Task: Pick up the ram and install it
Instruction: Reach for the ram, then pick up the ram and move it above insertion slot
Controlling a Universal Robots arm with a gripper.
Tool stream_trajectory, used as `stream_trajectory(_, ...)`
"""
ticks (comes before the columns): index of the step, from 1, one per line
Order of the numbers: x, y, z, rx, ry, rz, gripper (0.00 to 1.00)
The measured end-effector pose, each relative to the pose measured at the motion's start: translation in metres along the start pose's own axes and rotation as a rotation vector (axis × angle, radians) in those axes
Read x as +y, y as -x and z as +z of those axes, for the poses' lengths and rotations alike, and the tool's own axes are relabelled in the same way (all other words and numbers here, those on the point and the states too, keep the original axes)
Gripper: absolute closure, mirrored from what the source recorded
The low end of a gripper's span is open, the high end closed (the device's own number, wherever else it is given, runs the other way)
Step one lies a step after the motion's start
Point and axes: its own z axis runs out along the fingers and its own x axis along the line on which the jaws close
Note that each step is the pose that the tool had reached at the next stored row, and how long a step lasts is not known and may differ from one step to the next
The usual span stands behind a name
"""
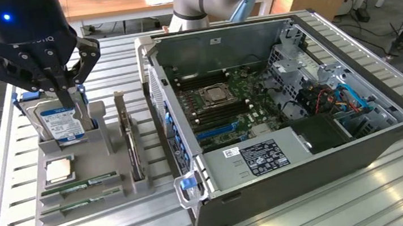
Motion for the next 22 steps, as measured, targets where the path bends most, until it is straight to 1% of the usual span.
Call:
stream_trajectory(18, -0.0005, -0.0001, 0.0000, 0.0000, 0.0000, 0.000, 0.89)
stream_trajectory(22, -0.0005, -0.0001, 0.0000, 0.0008, 0.0001, -0.017, 0.89)
